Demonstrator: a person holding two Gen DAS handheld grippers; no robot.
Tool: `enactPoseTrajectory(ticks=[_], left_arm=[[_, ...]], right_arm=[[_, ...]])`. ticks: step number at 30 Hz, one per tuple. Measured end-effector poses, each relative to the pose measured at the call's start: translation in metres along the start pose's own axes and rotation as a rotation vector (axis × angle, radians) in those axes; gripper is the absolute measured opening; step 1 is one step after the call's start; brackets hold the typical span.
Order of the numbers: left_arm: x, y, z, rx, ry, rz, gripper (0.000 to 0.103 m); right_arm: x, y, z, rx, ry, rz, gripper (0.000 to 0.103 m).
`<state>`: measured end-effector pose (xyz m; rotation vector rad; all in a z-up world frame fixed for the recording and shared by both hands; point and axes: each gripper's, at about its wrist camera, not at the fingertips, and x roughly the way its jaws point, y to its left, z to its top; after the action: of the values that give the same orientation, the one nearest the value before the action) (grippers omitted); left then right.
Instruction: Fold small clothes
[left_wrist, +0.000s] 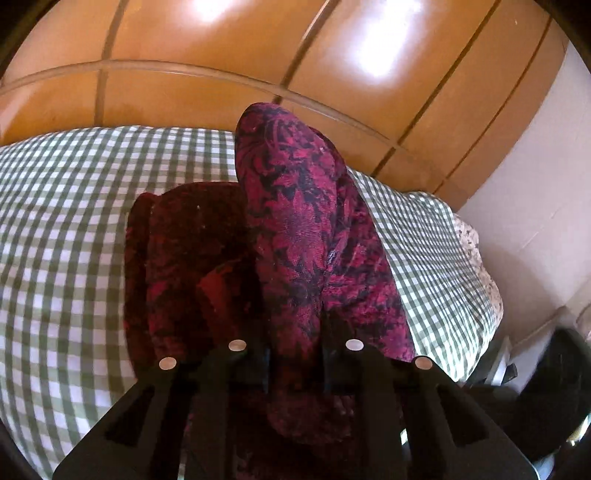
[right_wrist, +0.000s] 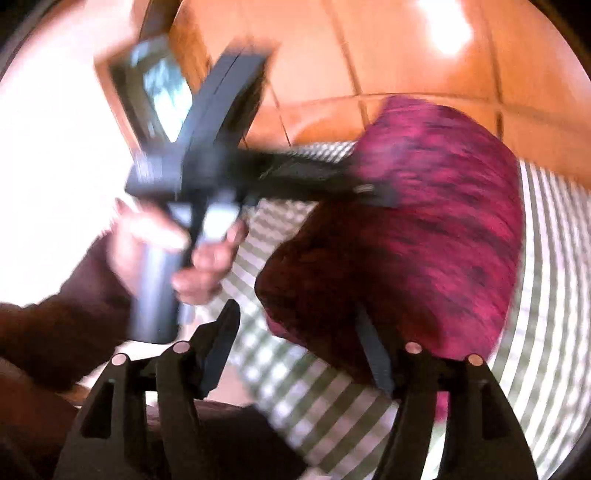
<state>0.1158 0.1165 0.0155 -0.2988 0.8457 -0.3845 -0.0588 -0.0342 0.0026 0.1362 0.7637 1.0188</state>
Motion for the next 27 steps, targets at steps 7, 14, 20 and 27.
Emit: enactPoseTrajectory(ticks=[7, 14, 20, 27], left_arm=[[-0.023, 0.005, -0.006, 0.014, -0.012, 0.027, 0.016], [-0.025, 0.057, -0.027, -0.067, 0.03, 0.193, 0.022], [-0.023, 0.073, -0.026, -0.102, 0.004, 0.317, 0.056], [-0.021, 0.07, -0.031, -0.105, -0.029, 0.302, 0.056]], right_arm=[[-0.007, -0.041, 0.002, 0.081, -0.002, -0.124, 0.052], [0.057, -0.001, 0.005, -0.054, 0.082, -0.131, 0.053], [0.08, 0.005, 0.01, -0.07, 0.123, -0.173, 0.057], [0.04, -0.006, 0.051, 0.04, 0.046, -0.055, 0.063]])
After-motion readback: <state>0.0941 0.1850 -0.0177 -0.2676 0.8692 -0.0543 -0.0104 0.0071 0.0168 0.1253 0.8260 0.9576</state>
